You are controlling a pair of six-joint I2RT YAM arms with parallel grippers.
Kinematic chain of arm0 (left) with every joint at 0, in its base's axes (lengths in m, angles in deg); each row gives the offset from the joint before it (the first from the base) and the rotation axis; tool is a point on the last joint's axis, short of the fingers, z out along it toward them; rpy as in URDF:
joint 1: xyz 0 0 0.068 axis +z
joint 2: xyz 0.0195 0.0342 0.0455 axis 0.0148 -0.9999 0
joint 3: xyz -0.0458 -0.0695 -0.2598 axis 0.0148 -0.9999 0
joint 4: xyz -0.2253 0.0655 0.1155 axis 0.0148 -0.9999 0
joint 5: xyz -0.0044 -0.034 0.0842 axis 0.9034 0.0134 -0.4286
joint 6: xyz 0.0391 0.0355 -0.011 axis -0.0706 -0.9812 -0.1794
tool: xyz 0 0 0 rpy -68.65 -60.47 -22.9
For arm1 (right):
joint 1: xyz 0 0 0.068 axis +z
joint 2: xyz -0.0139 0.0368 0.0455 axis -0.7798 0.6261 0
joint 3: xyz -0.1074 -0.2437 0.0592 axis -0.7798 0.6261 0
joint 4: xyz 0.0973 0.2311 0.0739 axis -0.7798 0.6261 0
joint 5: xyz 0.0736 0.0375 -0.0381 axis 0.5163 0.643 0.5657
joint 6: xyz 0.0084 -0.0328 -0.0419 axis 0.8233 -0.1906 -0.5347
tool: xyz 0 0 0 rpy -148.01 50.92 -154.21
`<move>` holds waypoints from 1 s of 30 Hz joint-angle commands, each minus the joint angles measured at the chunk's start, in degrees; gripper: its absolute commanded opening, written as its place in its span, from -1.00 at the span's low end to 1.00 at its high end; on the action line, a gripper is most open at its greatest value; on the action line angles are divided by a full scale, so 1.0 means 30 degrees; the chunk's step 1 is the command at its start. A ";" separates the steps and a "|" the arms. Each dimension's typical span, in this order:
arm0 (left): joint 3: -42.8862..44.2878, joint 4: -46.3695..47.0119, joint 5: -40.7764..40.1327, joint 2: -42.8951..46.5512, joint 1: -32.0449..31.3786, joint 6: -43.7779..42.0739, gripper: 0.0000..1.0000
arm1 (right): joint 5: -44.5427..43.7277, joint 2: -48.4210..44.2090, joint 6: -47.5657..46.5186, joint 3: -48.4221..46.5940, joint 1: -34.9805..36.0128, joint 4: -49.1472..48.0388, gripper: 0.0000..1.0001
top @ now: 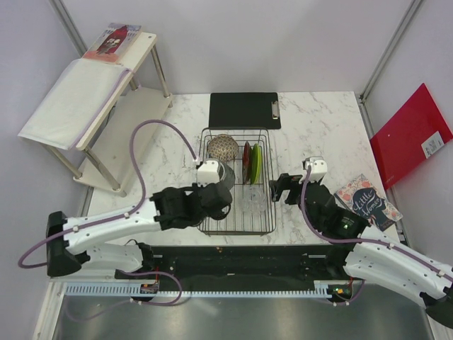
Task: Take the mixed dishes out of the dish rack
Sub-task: Pick up the cup from the dish rack.
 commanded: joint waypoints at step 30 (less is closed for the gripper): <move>-0.5674 2.2609 2.0525 0.8738 0.5075 -0.7093 -0.97 | 0.7614 -0.5307 0.2083 -0.0796 0.0014 -0.5992 0.83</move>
